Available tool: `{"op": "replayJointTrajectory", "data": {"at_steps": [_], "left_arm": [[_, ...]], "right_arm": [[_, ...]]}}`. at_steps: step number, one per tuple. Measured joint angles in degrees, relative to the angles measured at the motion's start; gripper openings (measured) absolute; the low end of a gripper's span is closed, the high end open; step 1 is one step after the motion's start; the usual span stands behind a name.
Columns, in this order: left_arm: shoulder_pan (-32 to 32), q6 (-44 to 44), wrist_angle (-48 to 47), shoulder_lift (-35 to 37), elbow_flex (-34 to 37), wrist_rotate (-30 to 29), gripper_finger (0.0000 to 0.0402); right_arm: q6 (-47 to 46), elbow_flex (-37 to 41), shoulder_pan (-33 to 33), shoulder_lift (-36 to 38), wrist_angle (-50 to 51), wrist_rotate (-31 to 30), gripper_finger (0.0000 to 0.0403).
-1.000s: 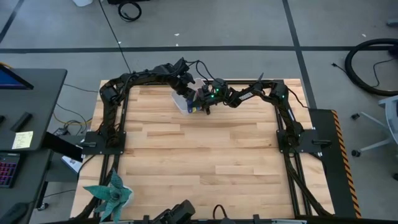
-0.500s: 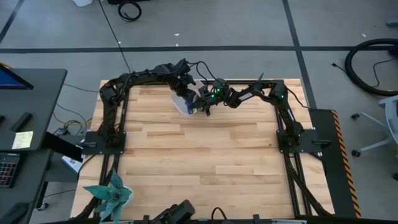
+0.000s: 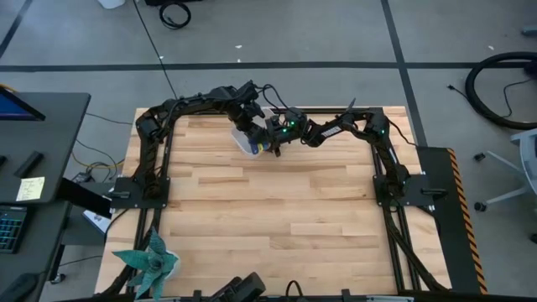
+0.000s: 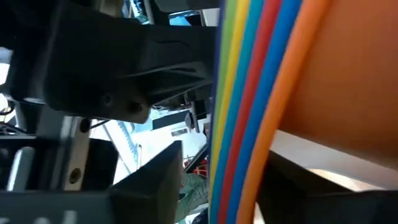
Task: Nest measuring cups in basket
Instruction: Put the stacked measuring cups into the white bin
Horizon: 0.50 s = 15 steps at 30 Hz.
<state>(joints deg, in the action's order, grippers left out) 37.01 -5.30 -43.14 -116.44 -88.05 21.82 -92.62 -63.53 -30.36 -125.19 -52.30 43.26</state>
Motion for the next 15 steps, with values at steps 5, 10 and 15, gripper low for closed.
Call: {"op": "replayJointTrajectory", "data": {"at_steps": [5,10,15], "left_arm": [[-0.1,-0.1,0.0,0.0,0.0,0.2,0.0116],[0.0,-0.4,0.0,0.0,0.0,0.9,0.0116],[0.0,-0.5,0.0,0.0,0.0,1.9,0.0116]], "right_arm": [[-1.3,0.0,0.0,-0.1,-1.0,0.0,0.0214],[-3.1,0.1,0.0,-0.2,-1.5,1.0,0.021],[-3.4,0.2,-0.4,-0.4,-1.9,2.7,0.0195]]}}
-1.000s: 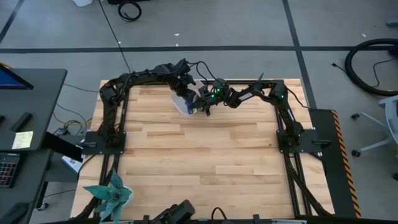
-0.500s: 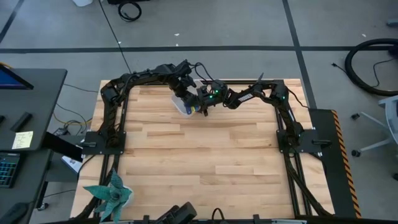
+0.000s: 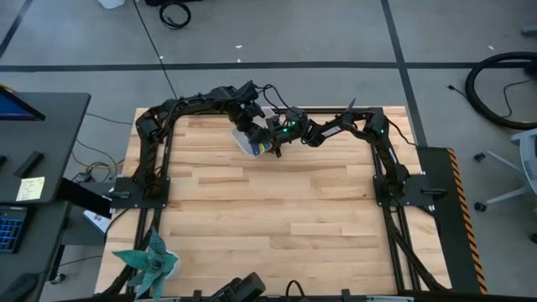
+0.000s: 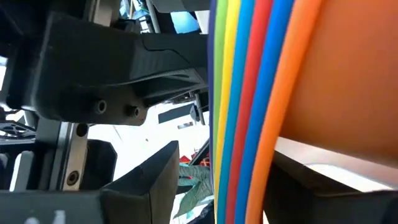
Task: Nest measuring cups in basket
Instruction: Put the stacked measuring cups into the white bin
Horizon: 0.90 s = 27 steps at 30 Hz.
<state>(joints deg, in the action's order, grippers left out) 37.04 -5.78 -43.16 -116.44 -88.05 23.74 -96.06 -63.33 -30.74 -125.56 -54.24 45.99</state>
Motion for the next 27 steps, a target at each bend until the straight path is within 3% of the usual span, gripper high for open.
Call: {"op": "replayJointTrajectory", "data": {"at_steps": [27], "left_arm": [[0.4,-0.4,0.0,0.0,0.0,-1.0,0.0116]], "right_arm": [[3.7,0.1,-0.7,0.1,-0.2,-3.9,0.0176]]}}
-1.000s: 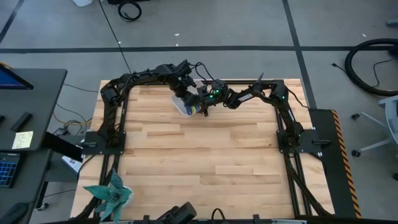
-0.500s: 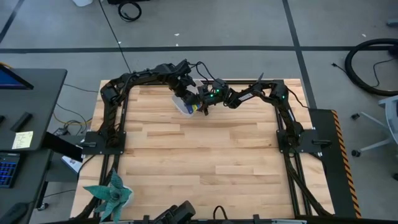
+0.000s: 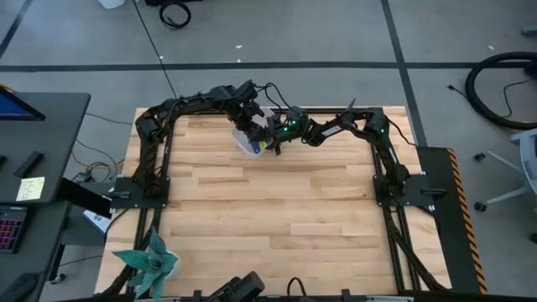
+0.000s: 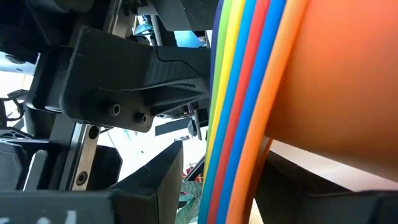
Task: Nest measuring cups in basket
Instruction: Put the stacked measuring cups into the white bin
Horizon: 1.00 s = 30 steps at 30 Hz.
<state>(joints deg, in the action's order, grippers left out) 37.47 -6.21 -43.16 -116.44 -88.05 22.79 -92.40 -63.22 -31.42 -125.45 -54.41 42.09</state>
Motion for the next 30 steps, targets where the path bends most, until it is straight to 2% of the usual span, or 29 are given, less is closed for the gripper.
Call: {"op": "replayJointTrajectory", "data": {"at_steps": [12,19,30], "left_arm": [[0.0,0.1,0.1,0.0,0.0,0.0,0.0116],[0.0,0.7,-0.1,0.1,0.0,-0.1,0.0116],[-0.1,0.9,-0.3,0.1,0.0,0.2,0.0116]], "right_arm": [[1.3,0.0,0.0,0.0,0.0,-0.7,0.0176],[1.1,0.0,1.6,0.1,0.4,-3.7,0.0178],[-0.1,-0.1,2.0,0.2,1.1,-2.2,0.0214]]}}
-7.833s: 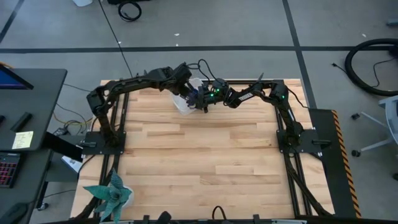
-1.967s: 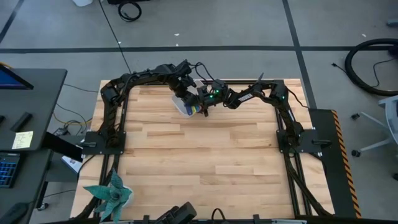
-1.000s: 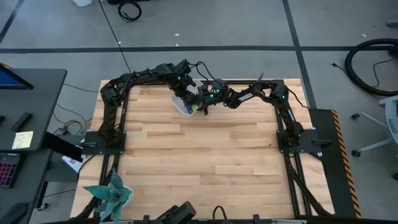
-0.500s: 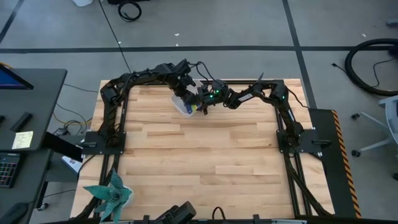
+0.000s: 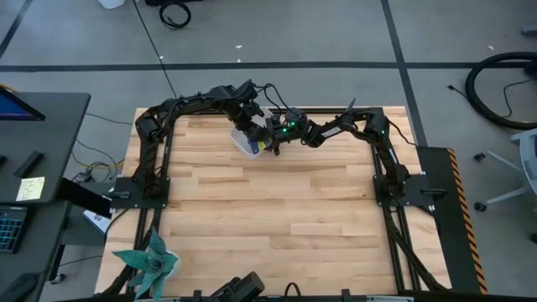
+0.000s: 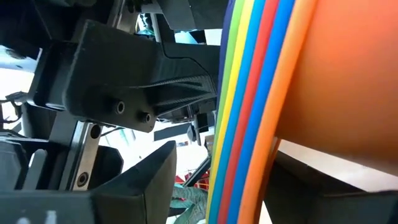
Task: Nest measuring cups in basket
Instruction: Put the stacked measuring cups into the white bin
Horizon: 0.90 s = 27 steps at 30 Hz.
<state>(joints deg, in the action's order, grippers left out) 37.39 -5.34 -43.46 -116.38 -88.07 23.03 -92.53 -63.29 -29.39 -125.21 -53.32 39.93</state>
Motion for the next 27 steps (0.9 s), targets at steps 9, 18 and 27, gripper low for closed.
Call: {"op": "replayJointTrajectory", "data": {"at_steps": [9,18,27], "left_arm": [[-0.1,0.0,0.0,0.1,0.0,1.0,0.0116],[-0.2,-0.2,0.0,0.1,0.0,0.8,0.0116],[-0.2,0.0,0.0,0.1,0.0,0.7,0.0116]], "right_arm": [[2.7,0.0,-0.1,-0.1,0.2,1.2,0.0205],[2.6,0.0,-0.7,-0.2,0.0,2.8,0.0206],[2.4,0.1,-1.1,-0.3,-0.8,3.3,0.0199]]}}
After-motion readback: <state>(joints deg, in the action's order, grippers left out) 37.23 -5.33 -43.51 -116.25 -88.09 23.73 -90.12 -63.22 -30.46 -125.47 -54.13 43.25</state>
